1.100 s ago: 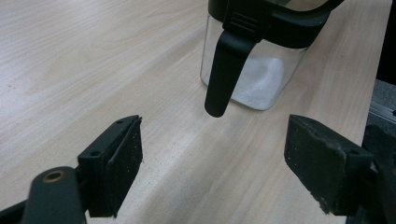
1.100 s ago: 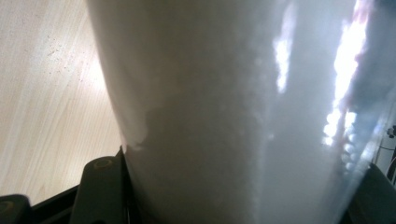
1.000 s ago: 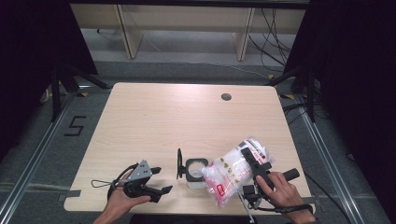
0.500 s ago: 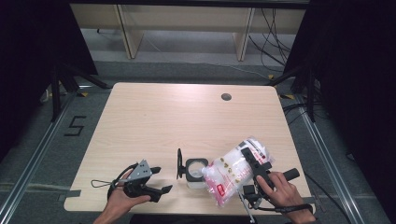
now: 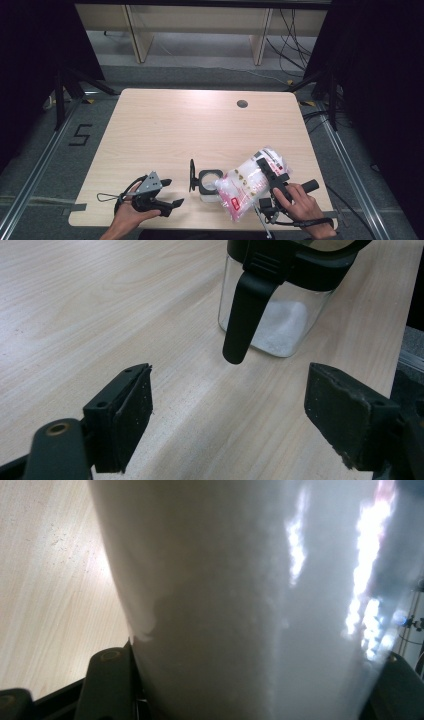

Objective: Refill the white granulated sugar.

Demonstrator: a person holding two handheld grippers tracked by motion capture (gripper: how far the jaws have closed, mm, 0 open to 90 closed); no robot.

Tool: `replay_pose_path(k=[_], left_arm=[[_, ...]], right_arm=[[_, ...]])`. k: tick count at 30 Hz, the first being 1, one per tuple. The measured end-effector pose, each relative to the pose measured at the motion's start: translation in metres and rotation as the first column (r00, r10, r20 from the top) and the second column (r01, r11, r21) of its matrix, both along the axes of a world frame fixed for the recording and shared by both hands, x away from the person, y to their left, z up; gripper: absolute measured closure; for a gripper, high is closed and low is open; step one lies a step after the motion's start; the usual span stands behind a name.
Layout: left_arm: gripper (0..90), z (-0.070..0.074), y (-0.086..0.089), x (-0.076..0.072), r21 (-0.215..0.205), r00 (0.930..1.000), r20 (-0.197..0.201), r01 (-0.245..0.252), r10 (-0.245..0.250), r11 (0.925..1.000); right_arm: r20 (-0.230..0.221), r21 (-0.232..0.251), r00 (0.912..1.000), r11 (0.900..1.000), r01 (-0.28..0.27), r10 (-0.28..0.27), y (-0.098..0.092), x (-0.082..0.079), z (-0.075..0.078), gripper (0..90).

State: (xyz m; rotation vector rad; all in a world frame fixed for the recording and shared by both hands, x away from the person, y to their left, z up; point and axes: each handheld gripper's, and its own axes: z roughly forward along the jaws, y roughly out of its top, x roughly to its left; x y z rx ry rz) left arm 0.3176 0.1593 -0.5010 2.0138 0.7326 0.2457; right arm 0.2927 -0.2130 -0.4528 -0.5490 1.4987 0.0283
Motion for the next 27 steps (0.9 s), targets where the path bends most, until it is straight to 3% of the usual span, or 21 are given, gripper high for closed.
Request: replay_pose_path(k=[3,4,6,7,10,13,14,16,17,18,19,20,24,25,27], left_arm=[[18.9,0.0001,0.0005,0.0002,0.003,0.9998,0.017,0.013,-0.013,0.9999],[18.9,-0.0002,-0.0003,0.0003,-0.004,0.9999,0.015,0.008,-0.008,1.0000],[18.9,0.0002,-0.0009,-0.0009,-0.003,1.0000,0.005,-0.008,0.008,1.0000],[18.9,-0.0006,-0.0017,-0.0004,-0.009,0.9999,0.015,-0.004,0.004,1.0000],[18.9,-0.0001,-0.0002,0.0018,0.016,0.9995,0.023,0.021,-0.022,0.9996],[18.9,-0.0003,-0.0011,0.0009,0.001,0.9997,0.019,0.016,-0.016,0.9999],[18.9,-0.0003,-0.0011,0.0009,0.001,0.9997,0.019,0.016,-0.016,0.9999],[18.9,-0.0002,-0.0011,0.0009,0.001,0.9996,0.025,0.014,-0.014,0.9999],[18.9,-0.0004,-0.0018,0.0013,-0.005,0.9997,0.022,0.013,-0.013,0.9999],[18.9,-0.0001,-0.0011,0.0018,0.010,0.9995,0.024,0.019,-0.019,0.9998],[18.9,-0.0002,-0.0026,0.0000,-0.004,1.0000,0.005,0.002,-0.002,1.0000],[18.9,0.0007,-0.0021,0.0006,0.011,0.9997,0.013,0.019,-0.019,0.9998],[18.9,0.0000,-0.0031,0.0002,0.001,0.9995,0.019,0.024,-0.024,0.9997],[18.9,-0.0001,-0.0033,-0.0011,-0.001,0.9999,0.002,0.015,-0.015,0.9999],[18.9,0.0010,-0.0013,-0.0004,0.017,0.9995,0.021,0.024,-0.024,0.9996]], right_arm=[[-0.030,0.007,0.9996,1.000,0.002,-0.002,0.0003,0.0011,-0.0010,39.0],[-0.063,0.054,0.9979,0.998,0.018,-0.014,-0.0011,0.0020,-0.0049,39.0],[-0.051,0.027,0.9981,0.999,0.036,-0.035,-0.0007,0.0003,-0.0027,39.0],[-0.032,0.025,0.9995,1.000,0.004,-0.003,-0.0018,0.0023,-0.0024,39.0],[-0.032,-0.009,0.9981,0.999,0.052,-0.053,-0.0030,0.0007,0.0004,39.0],[-0.033,0.026,0.9994,1.000,0.011,-0.010,-0.0030,0.0028,-0.0016,39.0],[-0.048,0.028,0.9980,0.999,0.044,-0.042,-0.0031,0.0013,-0.0023,38.9],[-0.019,0.012,0.9997,1.000,0.018,-0.017,-0.0034,0.0020,-0.0010,38.9],[-0.037,0.003,0.9984,0.999,0.043,-0.043,-0.0036,0.0012,-0.0009,38.9],[-0.031,-0.001,0.9986,0.999,0.042,-0.042,-0.0030,0.0003,0.0001,39.0],[-0.038,0.007,0.9984,0.999,0.042,-0.042,-0.0039,0.0011,-0.0014,38.9],[-0.035,0.010,0.9988,0.999,0.033,-0.033,-0.0041,0.0015,-0.0019,39.0],[-0.037,0.013,0.9986,0.999,0.037,-0.037,-0.0041,0.0010,-0.0021,38.9],[-0.030,0.000,0.9984,0.999,0.047,-0.047,-0.0029,-0.0006,-0.0005,39.0],[-0.005,-0.006,0.9996,1.000,0.026,-0.026,-0.0021,-0.0011,0.0015,39.0]])
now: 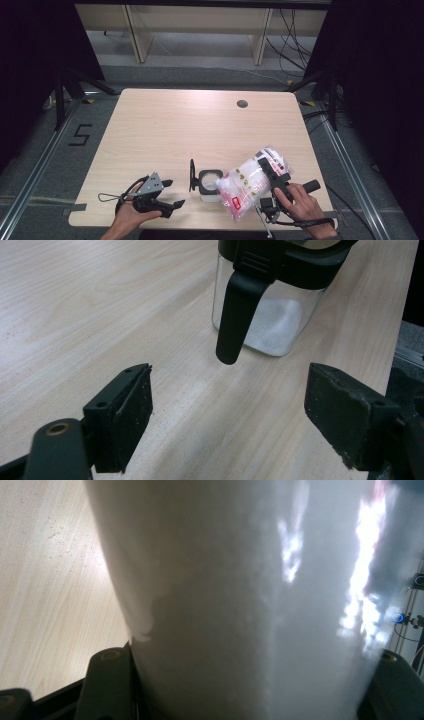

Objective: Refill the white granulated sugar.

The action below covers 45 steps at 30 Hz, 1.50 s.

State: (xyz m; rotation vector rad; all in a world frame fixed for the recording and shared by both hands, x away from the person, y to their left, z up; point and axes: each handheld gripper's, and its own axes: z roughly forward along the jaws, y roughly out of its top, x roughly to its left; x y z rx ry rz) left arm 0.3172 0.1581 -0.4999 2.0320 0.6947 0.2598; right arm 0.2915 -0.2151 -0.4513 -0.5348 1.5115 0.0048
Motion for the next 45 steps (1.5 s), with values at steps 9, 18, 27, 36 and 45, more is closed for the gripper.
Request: replay_pose_path(k=[9,18,27,36,45], left_arm=[[18.9,-0.0008,-0.0002,0.0011,-0.004,0.9999,0.003,0.010,-0.010,0.9999],[18.9,-0.0011,-0.0007,-0.0003,-0.005,0.9999,-0.012,-0.003,0.003,1.0000],[19.0,-0.0012,-0.0009,-0.0005,-0.005,0.9998,-0.017,-0.005,0.004,1.0000],[18.9,-0.0004,-0.0006,0.0000,0.003,0.9999,0.002,0.013,-0.013,0.9999],[18.9,-0.0007,-0.0014,-0.0012,-0.005,0.9999,-0.013,-0.001,0.001,1.0000]], right_arm=[[-0.015,0.032,0.9998,0.999,-0.012,0.012,-0.0019,0.0010,-0.0012,39.0],[-0.014,-0.012,0.9995,1.000,0.028,-0.028,-0.0014,-0.0013,-0.0005,39.0],[-0.019,0.009,0.9995,1.000,0.026,-0.026,-0.0015,-0.0015,-0.0019,39.0],[-0.019,0.030,0.9998,1.000,0.005,-0.005,-0.0003,-0.0007,-0.0030,39.0],[-0.012,0.028,0.9999,1.000,-0.008,0.009,0.0004,-0.0004,-0.0022,39.0]])
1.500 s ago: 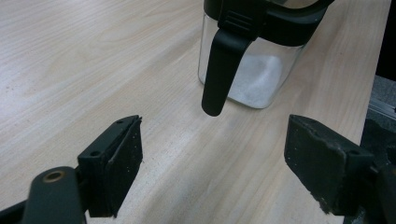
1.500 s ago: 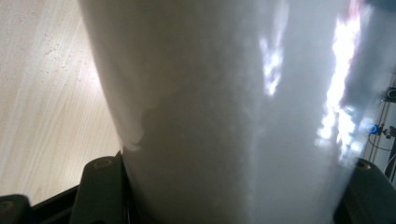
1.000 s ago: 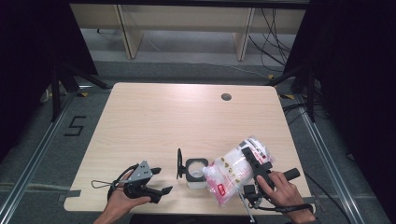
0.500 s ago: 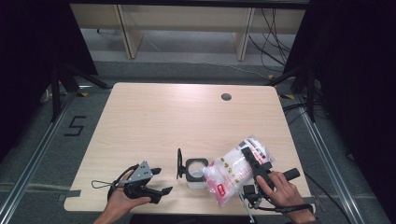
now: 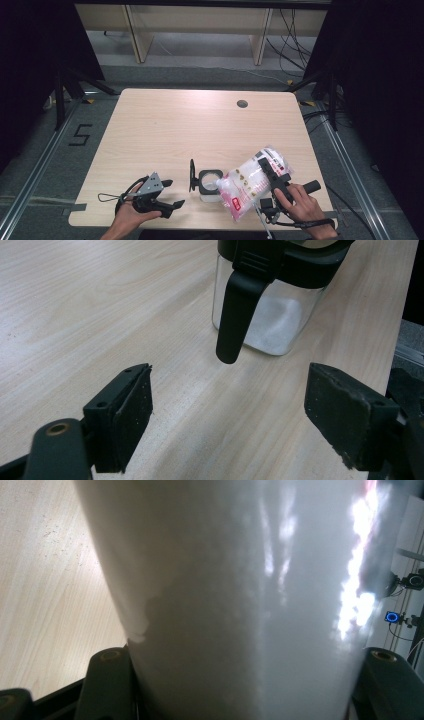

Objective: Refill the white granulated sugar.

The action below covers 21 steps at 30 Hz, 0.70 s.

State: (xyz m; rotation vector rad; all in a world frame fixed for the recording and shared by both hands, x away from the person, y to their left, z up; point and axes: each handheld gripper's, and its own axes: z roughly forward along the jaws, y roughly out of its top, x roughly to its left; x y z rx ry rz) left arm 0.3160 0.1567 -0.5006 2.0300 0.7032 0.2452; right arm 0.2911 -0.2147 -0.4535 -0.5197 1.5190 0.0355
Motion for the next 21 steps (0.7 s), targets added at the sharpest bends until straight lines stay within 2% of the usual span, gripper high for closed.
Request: replay_pose_path(k=[6,7,9,11,12,13,14,15,16,17,19,20,21], left_arm=[[18.9,0.0007,0.0013,0.0010,0.013,0.9998,0.014,0.017,-0.017,0.9998],[18.9,0.0008,0.0013,0.0008,0.014,0.9998,0.016,0.012,-0.012,0.9998],[18.9,0.0005,0.0006,0.0000,0.005,0.9999,0.001,-0.012,0.012,0.9999],[18.9,0.0003,0.0000,-0.0002,0.001,1.0000,0.000,-0.003,0.003,1.0000],[18.9,0.0000,-0.0004,-0.0003,-0.006,1.0000,0.002,-0.001,0.001,1.0000],[18.9,0.0002,-0.0003,-0.0001,-0.005,1.0000,0.004,0.000,0.001,1.0000],[19.0,0.0008,0.0008,0.0012,0.012,0.9998,0.019,0.009,-0.010,0.9999],[18.9,0.0007,0.0006,0.0000,0.009,1.0000,0.002,-0.008,0.008,0.9999],[18.9,0.0007,0.0006,0.0000,0.009,1.0000,0.002,-0.008,0.008,0.9999],[18.9,0.0005,0.0009,-0.0004,0.008,1.0000,0.001,-0.009,0.009,0.9999],[18.9,0.0004,0.0004,-0.0003,-0.001,0.9999,-0.001,-0.013,0.013,0.9999],[18.9,0.0006,0.0008,0.0000,0.007,0.9999,0.002,-0.013,0.013,0.9999],[18.9,0.0006,0.0007,-0.0003,0.007,0.9999,0.000,-0.010,0.010,0.9999]], right_arm=[[0.005,-0.002,1.0000,1.000,0.002,-0.002,0.0000,-0.0001,0.0000,39.0],[-0.009,0.024,0.9999,1.000,0.006,-0.006,-0.0010,0.0004,-0.0025,39.0],[-0.006,0.025,1.0000,1.000,0.006,-0.005,-0.0011,0.0004,-0.0025,39.0],[-0.006,0.022,1.0000,1.000,0.005,-0.005,-0.0013,0.0006,-0.0025,39.0],[0.002,-0.002,1.0000,1.000,0.008,-0.008,-0.0005,-0.0002,-0.0005,38.9],[-0.002,-0.003,0.9998,1.000,0.017,-0.017,-0.0007,-0.0009,-0.0003,39.0],[-0.002,-0.003,0.9999,1.000,0.015,-0.015,-0.0007,-0.0009,-0.0002,39.0],[-0.015,0.021,0.9998,1.000,0.014,-0.014,-0.0014,-0.0001,-0.0021,38.9],[-0.015,0.027,0.9998,1.000,0.015,-0.015,-0.0013,-0.0003,-0.0022,39.0],[0.011,0.001,0.9999,1.000,-0.005,0.005,-0.0002,-0.0005,0.0008,39.0],[0.013,0.001,0.9999,1.000,-0.007,0.007,0.0001,-0.0007,0.0008,39.0],[-0.003,0.033,1.0000,0.999,0.004,-0.004,-0.0005,-0.0006,-0.0018,39.0],[-0.002,0.006,0.9998,1.000,0.020,-0.020,0.0001,-0.0018,0.0000,39.0]])
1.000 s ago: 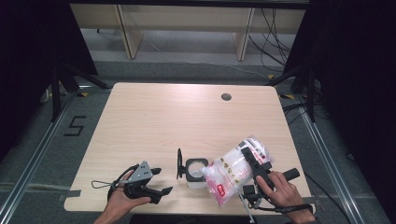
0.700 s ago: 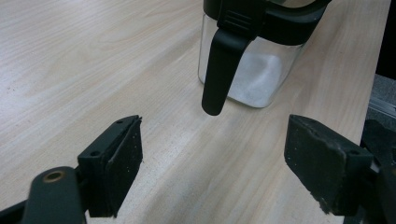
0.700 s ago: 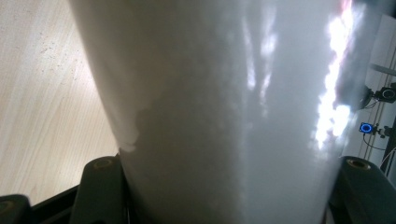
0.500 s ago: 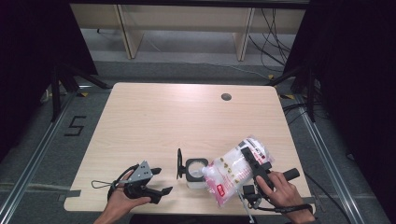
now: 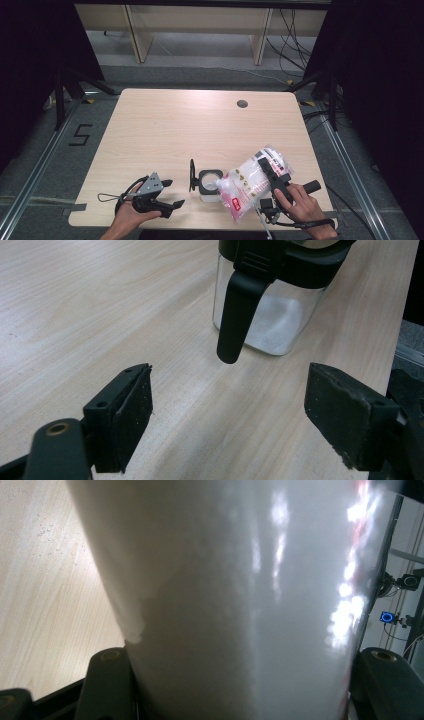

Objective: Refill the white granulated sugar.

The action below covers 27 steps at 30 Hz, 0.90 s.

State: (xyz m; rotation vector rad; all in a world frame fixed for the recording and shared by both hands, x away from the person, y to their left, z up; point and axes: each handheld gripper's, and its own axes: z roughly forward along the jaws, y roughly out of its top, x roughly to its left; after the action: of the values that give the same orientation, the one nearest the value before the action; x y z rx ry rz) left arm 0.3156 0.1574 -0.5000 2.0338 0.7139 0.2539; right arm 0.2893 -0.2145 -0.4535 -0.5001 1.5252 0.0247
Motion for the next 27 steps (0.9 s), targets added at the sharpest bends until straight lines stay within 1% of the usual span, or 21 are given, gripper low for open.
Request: replay_pose_path(k=[1,2,3,4,5,6,7,8,9,11,13,14,15,16,17,19,20,22,24,25,27], left_arm=[[18.9,-0.0004,-0.0007,0.0002,-0.014,0.9999,0.006,0.008,-0.008,0.9999],[18.9,0.0002,0.0007,0.0017,0.006,0.9995,0.021,0.022,-0.022,0.9997],[18.9,0.0002,0.0007,0.0017,0.006,0.9995,0.021,0.022,-0.022,0.9997],[18.9,0.0000,0.0000,0.0001,0.001,1.0000,0.001,-0.001,0.001,1.0000],[18.9,-0.0001,0.0001,-0.0001,0.001,1.0000,0.000,0.000,0.000,1.0000],[18.9,-0.0005,-0.0006,0.0000,-0.013,1.0000,0.004,0.007,-0.007,0.9999],[19.0,-0.0005,-0.0006,0.0000,-0.013,1.0000,0.004,0.007,-0.007,0.9999],[18.9,0.0000,0.0010,0.0013,0.014,0.9999,0.010,0.004,-0.004,0.9999],[18.9,0.0000,-0.0001,0.0003,-0.004,1.0000,0.001,-0.003,0.003,1.0000],[18.9,-0.0003,0.0002,0.0004,0.004,1.0000,0.002,0.004,-0.004,1.0000],[18.9,-0.0003,0.0002,0.0003,0.003,1.0000,0.001,0.007,-0.007,1.0000],[18.9,-0.0007,-0.0007,0.0002,-0.015,1.0000,0.000,-0.004,0.004,0.9999],[18.9,-0.0010,-0.0009,0.0007,-0.016,1.0000,0.008,-0.003,0.003,0.9999],[18.9,-0.0004,-0.0003,0.0005,-0.001,1.0000,-0.002,0.002,-0.002,1.0000],[18.9,-0.0006,0.0001,0.0005,0.001,1.0000,0.001,0.006,-0.006,1.0000],[18.9,-0.0003,0.0003,0.0000,0.004,1.0000,-0.002,0.003,-0.003,1.0000],[18.9,0.0000,0.0006,0.0013,-0.004,0.9999,0.011,0.009,-0.009,1.0000],[18.9,-0.0001,0.0006,0.0009,-0.002,1.0000,0.009,0.004,-0.004,1.0000],[18.9,0.0000,0.0014,0.0006,0.017,0.9999,0.008,0.007,-0.007,0.9998],[19.0,-0.0008,-0.0001,0.0003,-0.019,1.0000,0.006,0.001,-0.001,0.9998],[18.9,0.0006,0.0008,0.0015,-0.007,0.9998,0.014,0.015,-0.015,0.9999]], right_arm=[[-0.012,0.027,0.9999,1.000,-0.004,0.005,-0.0006,0.0008,-0.0022,39.0],[0.014,-0.001,0.9995,1.000,-0.027,0.027,0.0002,0.0008,0.0006,39.0],[0.014,-0.001,0.9995,1.000,-0.027,0.027,0.0002,0.0008,0.0006,39.0],[-0.005,0.022,0.9999,1.000,-0.015,0.015,-0.0008,0.0010,-0.0012,39.0],[0.012,-0.003,0.9996,1.000,-0.027,0.027,-0.0001,0.0010,0.0012,39.0],[0.014,-0.006,0.9996,1.000,-0.023,0.023,-0.0001,0.0007,0.0015,39.1],[0.015,-0.004,0.9993,0.999,-0.034,0.034,-0.0004,0.0013,0.0014,39.1],[0.019,-0.012,0.9995,1.000,-0.027,0.027,-0.0007,0.0009,0.0024,39.1],[0.011,0.001,0.9994,0.999,-0.033,0.033,-0.0008,0.0016,0.0017,39.2],[-0.005,0.020,1.0000,1.000,-0.004,0.004,-0.0018,0.0011,0.0000,39.3],[-0.007,0.021,1.0000,1.000,-0.003,0.003,-0.0021,0.0013,-0.0004,39.3],[0.007,0.014,0.9999,1.000,-0.016,0.015,-0.0018,0.0013,0.0006,39.3],[0.006,0.014,0.9998,1.000,-0.017,0.017,-0.0020,0.0014,0.0007,39.4],[-0.014,0.049,0.9999,0.999,-0.008,0.009,-0.0027,0.0019,-0.0018,39.4],[0.003,0.025,0.9997,0.999,-0.024,0.024,-0.0020,0.0024,0.0004,39.4],[0.002,0.026,0.9996,0.999,-0.028,0.028,-0.0021,0.0028,0.0005,39.5],[0.004,0.020,0.9995,0.999,-0.032,0.032,-0.0020,0.0027,0.0008,39.5],[0.001,0.020,0.9995,0.999,-0.030,0.030,-0.0018,0.0029,0.0005,39.5],[0.003,0.021,0.9995,0.999,-0.031,0.031,-0.0018,0.0030,0.0004,39.5],[0.003,0.022,0.9995,0.999,-0.032,0.032,-0.0019,0.0029,0.0003,39.6],[0.006,0.022,0.9995,0.999,-0.031,0.031,-0.0020,0.0029,0.0004,39.6]])
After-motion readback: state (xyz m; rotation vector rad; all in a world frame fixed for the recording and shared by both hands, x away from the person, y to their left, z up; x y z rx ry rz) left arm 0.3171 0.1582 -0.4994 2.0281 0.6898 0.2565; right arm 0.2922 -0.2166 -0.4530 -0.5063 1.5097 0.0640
